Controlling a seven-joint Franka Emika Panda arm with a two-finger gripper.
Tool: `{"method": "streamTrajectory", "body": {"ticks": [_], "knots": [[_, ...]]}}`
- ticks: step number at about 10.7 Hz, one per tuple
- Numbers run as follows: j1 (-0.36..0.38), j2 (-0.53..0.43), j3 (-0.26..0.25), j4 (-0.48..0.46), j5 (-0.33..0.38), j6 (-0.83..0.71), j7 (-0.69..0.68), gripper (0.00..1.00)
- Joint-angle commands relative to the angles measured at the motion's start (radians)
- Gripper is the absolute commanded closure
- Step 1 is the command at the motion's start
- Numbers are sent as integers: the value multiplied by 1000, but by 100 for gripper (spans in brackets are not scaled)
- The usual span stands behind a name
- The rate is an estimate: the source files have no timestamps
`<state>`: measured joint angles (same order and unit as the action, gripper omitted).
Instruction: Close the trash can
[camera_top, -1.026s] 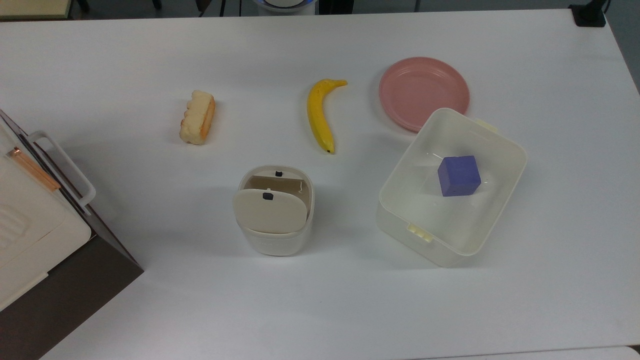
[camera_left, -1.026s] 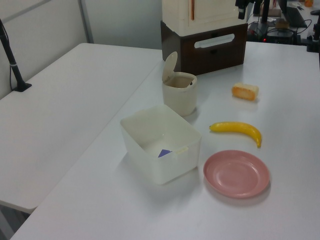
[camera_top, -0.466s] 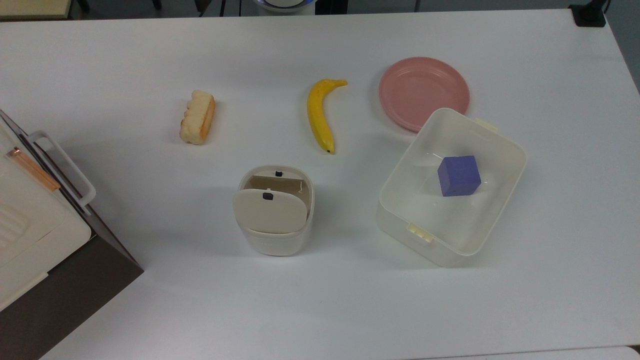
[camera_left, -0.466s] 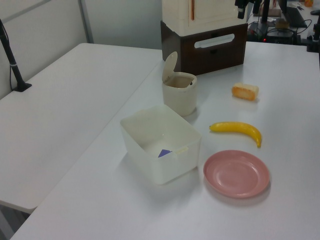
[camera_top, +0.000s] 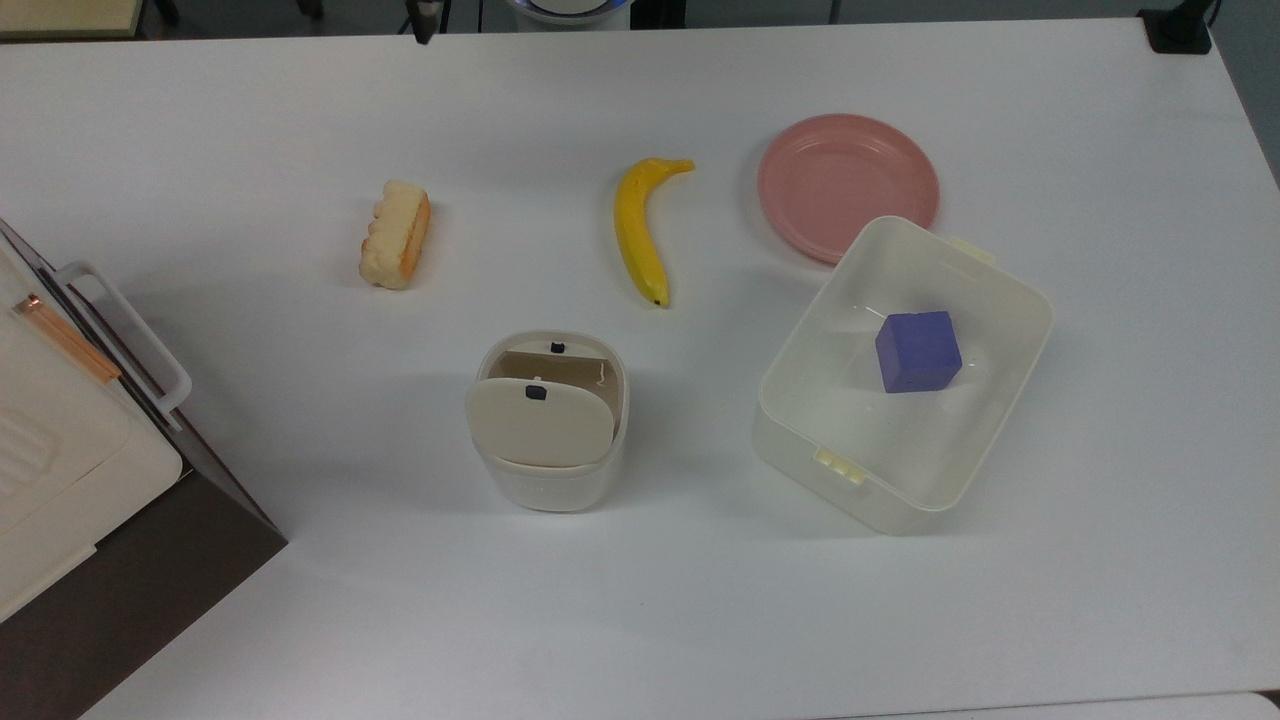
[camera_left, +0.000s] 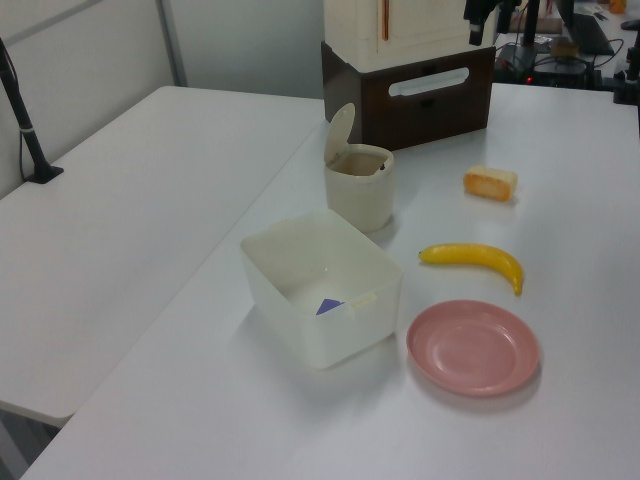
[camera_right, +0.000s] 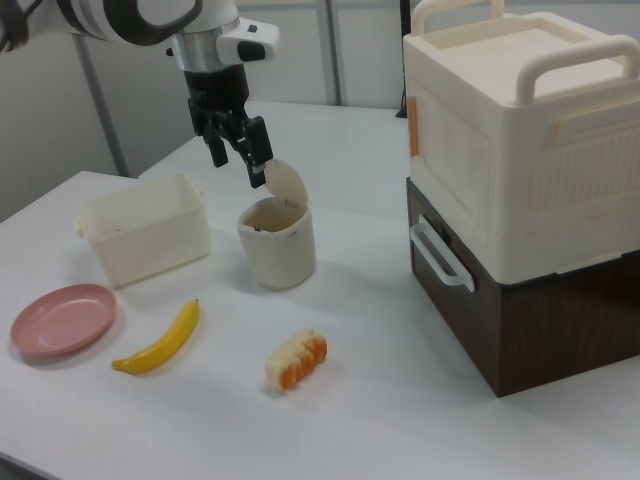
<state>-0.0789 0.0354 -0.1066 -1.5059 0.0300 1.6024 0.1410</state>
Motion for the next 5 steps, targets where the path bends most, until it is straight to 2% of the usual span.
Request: {"method": "streamTrajectory", "body": {"ticks": [1,3,5], "knots": [[25,26,4,27,4,42,-44,0],[48,29,7,42,-2,59,-60,0],[67,32,10,44,-64,144,-35,0]]}}
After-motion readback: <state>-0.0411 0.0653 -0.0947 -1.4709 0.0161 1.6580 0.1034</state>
